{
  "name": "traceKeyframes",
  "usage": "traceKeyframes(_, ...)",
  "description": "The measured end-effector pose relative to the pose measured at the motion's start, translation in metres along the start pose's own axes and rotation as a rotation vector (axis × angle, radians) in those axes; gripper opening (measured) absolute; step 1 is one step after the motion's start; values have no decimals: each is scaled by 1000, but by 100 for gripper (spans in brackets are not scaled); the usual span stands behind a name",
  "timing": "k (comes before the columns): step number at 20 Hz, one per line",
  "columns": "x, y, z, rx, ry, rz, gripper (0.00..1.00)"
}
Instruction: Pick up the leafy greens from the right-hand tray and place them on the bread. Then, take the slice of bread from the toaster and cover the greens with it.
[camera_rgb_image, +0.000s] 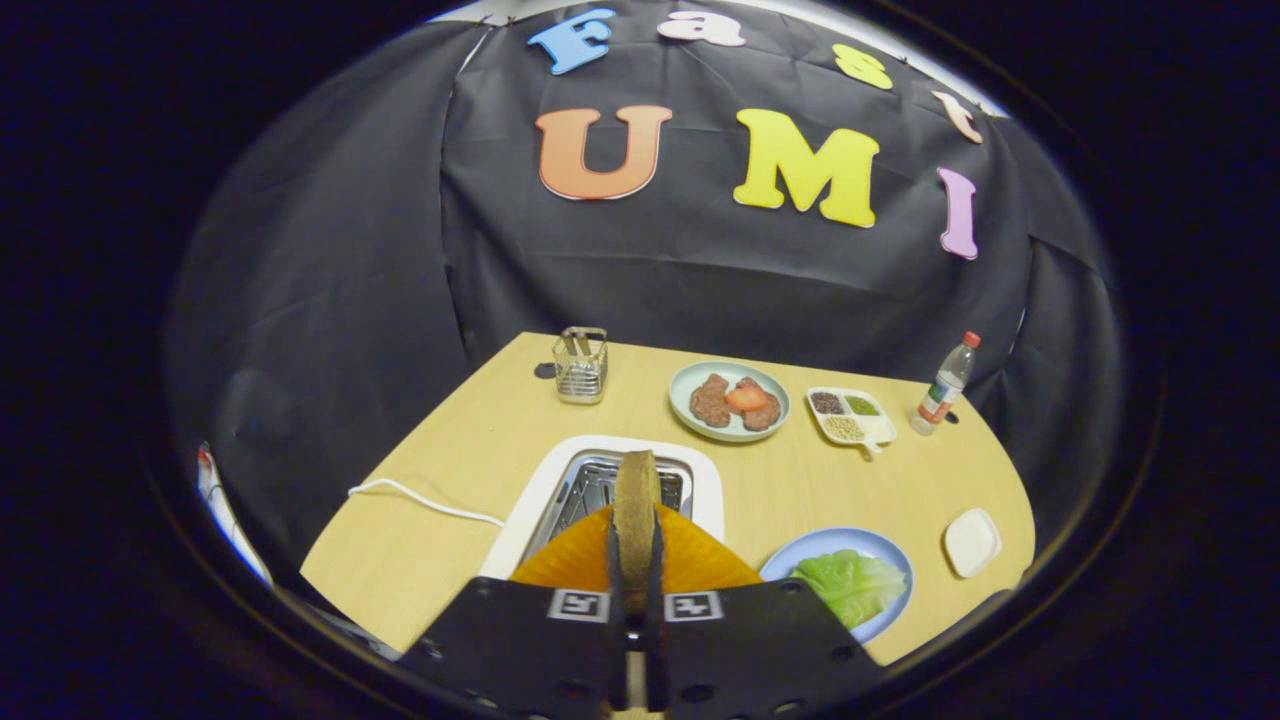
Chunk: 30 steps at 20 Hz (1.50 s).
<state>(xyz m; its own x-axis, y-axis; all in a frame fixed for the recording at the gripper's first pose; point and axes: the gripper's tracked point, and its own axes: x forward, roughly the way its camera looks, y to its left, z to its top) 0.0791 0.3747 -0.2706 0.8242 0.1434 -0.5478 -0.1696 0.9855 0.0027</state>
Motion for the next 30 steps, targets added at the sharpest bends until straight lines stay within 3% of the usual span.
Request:
traceKeyframes(2, -12, -4, 11, 30, -1, 36, 4)
traceKeyframes(10, -73, -41, 82, 139, -114, 116, 4)
traceKeyframes(15, -98, -85, 93, 140, -169, 152, 4)
traceKeyframes(21, -71, -159, 32, 114, -100, 102, 4)
traceKeyframes(30, -16, -170, -65, 103, 38, 167, 4)
